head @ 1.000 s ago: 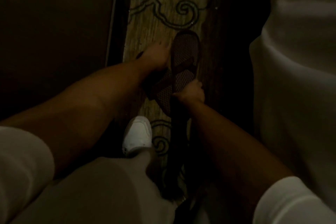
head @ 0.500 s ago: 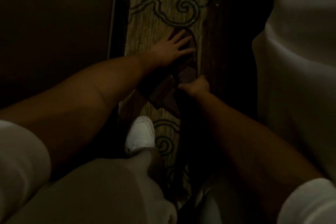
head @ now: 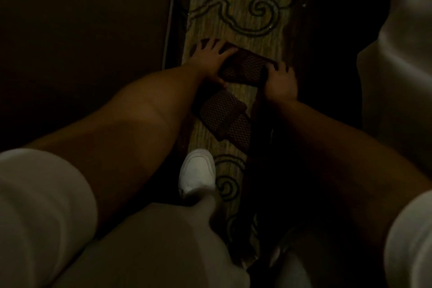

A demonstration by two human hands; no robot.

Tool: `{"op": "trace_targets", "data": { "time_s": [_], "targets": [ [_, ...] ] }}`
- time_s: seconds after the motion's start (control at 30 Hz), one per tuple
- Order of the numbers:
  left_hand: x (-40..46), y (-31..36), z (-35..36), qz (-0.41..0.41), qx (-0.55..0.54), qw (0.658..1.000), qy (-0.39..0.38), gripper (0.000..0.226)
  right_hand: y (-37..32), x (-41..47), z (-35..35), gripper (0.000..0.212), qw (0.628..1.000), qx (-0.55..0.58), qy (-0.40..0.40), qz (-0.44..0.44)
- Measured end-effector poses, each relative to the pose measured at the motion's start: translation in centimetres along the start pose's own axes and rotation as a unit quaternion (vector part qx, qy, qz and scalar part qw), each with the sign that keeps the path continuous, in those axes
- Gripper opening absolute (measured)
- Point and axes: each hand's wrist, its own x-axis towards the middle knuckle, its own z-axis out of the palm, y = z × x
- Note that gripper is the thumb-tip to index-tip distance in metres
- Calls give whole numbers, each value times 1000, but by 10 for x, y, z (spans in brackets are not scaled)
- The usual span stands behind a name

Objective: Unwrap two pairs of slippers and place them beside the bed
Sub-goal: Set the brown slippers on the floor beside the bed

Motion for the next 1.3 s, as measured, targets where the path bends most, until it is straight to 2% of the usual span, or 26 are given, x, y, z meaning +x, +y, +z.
{"op": "trace_targets", "data": {
  "time_s": [0.1,0.2,0.33,0.37,0.47,0.53,0.6,0.67,0.7,0.77,0.83,0.9,1.0,1.07,1.23,1.3],
  "targets": [
    [-4,-15,3,-23,-23,999,-9,117,7,-5,11,67,989,107,-40,91],
    [-4,-22,-4,-55,-35,997,-30,111,0,-10,13,68,959,217,5,181],
    [-7,-10,-8,-85,-53,995,15,103,-16,-8,6,65,869,432,33,238],
    [-9,-6,-5,-98,-56,993,31,100,-17,-6,3,65,865,441,44,234],
    [-14,4,7,-147,-68,986,49,94,-19,-6,0,58,904,376,57,195],
    [-16,4,8,-144,-68,986,49,93,-22,-15,6,56,930,313,45,188],
    [-22,5,7,-107,-33,991,77,89,-22,-28,14,68,952,239,21,189],
    [-33,10,9,-46,17,992,114,77,-24,-41,20,86,972,160,-53,166],
    [-39,13,14,-19,35,991,124,71,-26,-46,20,93,978,112,-105,144],
    [-49,21,28,29,49,994,95,67,-32,-52,18,106,977,35,-181,109],
    [-55,26,39,53,45,996,49,74,-44,-58,20,113,970,-37,-227,75],
    [-59,29,39,73,53,996,17,91,-57,-69,32,108,961,-104,-252,52],
    [-68,28,42,105,103,989,-26,113,-65,-87,46,79,953,-196,-227,36],
    [-76,27,48,111,134,984,-45,118,-66,-94,46,63,955,-215,-200,28],
    [-82,28,51,126,173,977,-11,119,-52,-100,43,57,981,-154,-118,-21],
    [-83,29,45,99,163,982,-19,120,-46,-96,35,58,987,-126,-90,-43]
  ]
}}
